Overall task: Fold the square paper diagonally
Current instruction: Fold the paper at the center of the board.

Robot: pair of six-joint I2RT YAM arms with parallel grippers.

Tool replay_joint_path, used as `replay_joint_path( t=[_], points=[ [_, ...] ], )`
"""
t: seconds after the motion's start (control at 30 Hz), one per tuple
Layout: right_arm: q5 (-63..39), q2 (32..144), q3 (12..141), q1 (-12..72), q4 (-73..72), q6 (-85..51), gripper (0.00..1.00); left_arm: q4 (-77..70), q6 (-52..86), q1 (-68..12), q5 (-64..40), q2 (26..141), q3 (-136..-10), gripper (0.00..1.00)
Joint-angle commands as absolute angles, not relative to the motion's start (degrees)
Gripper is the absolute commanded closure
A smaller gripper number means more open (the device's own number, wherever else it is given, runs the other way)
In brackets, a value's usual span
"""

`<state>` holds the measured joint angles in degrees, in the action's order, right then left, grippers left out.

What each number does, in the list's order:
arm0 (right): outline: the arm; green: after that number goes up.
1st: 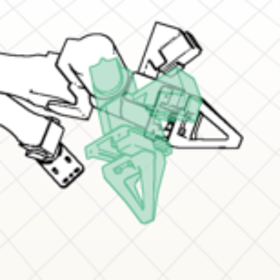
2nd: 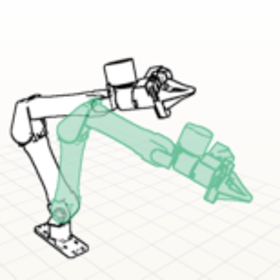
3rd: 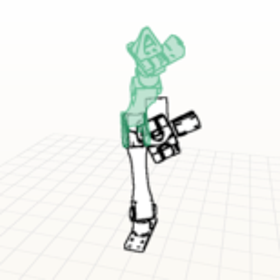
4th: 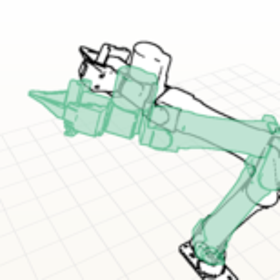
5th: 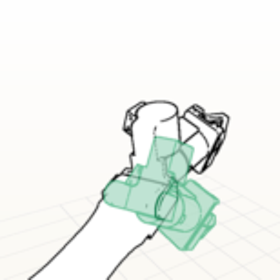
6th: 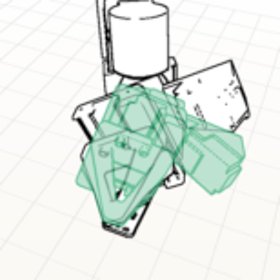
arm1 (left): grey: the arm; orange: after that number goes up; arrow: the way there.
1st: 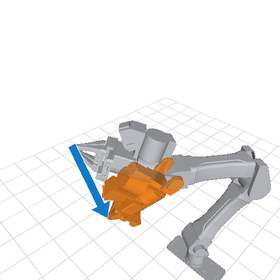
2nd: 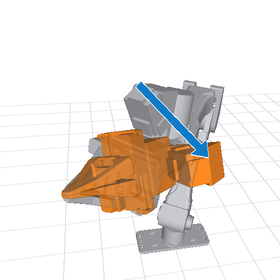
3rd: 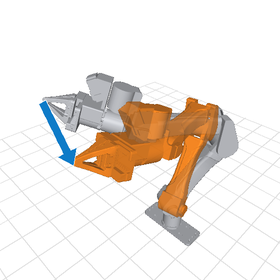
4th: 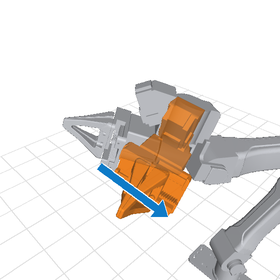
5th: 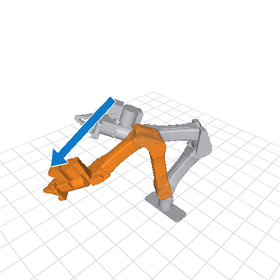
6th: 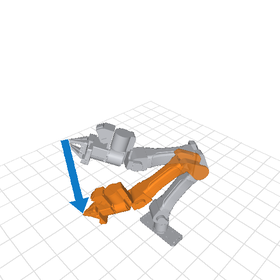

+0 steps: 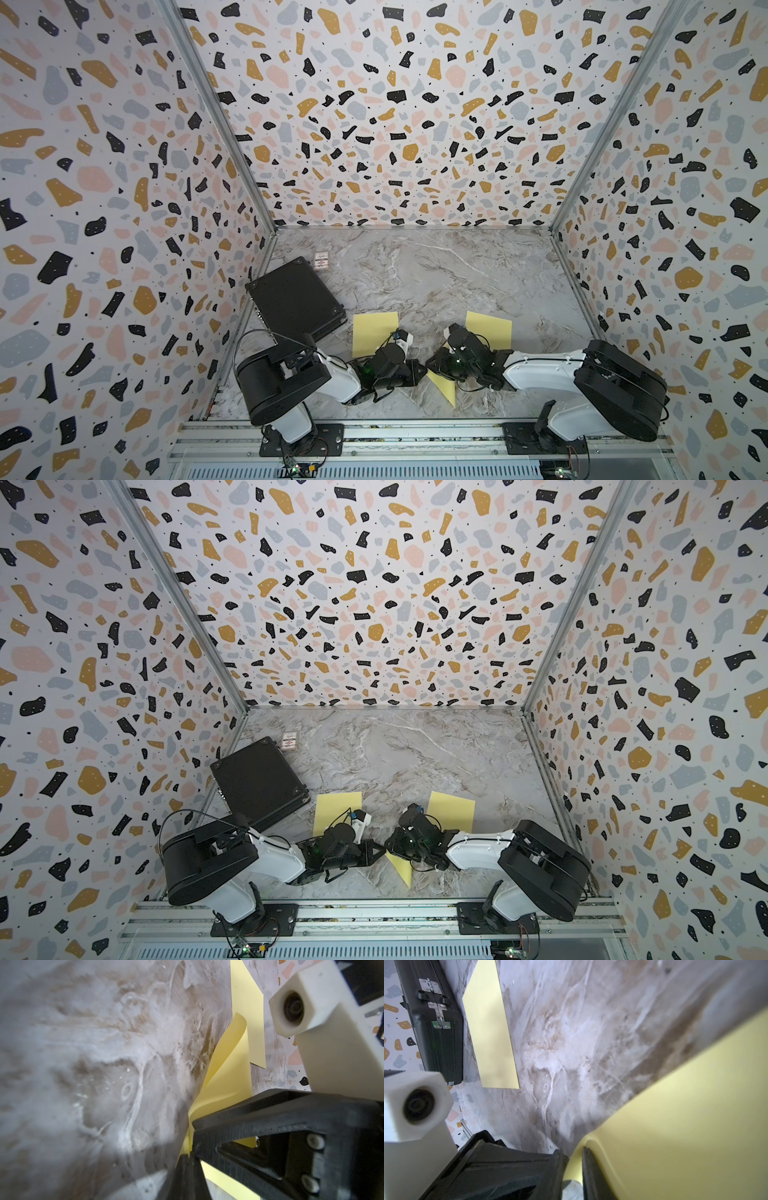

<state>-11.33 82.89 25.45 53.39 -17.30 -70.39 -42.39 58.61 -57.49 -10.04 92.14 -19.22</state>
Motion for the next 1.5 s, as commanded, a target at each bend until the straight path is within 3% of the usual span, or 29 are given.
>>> replay_joint_path(
  t=[0.0,0.43,0.73,0.83,1.13,1.47],
  points=[
    [-11.6,84.0,24.1,53.6,-14.3,-70.0,0.75,-36.6,58.7,-57.4,-9.5,91.2,-18.7,1.0],
    [-9.9,80.9,23.7,53.7,-11.0,-69.2,0.69,-36.6,63.6,-57.5,-6.7,83.1,-17.5,0.97],
    [-9.1,79.5,23.4,53.7,-10.0,-69.3,0.84,-39.8,67.1,-57.4,-6.9,87.4,-19.8,0.9],
    [-8.9,79.0,23.3,53.6,-9.6,-69.3,0.93,-42.5,67.7,-57.4,-8.1,89.8,-20.0,0.89],
    [-8.8,78.8,23.5,53.7,-9.1,-69.3,1.0,-53.9,70.6,-57.4,-10.5,97.7,-19.9,0.83],
    [-8.5,78.8,23.3,53.6,-8.9,-69.3,1.0,-56.1,71.2,-58.1,-10.4,99.0,-19.1,0.75]
  ],
)
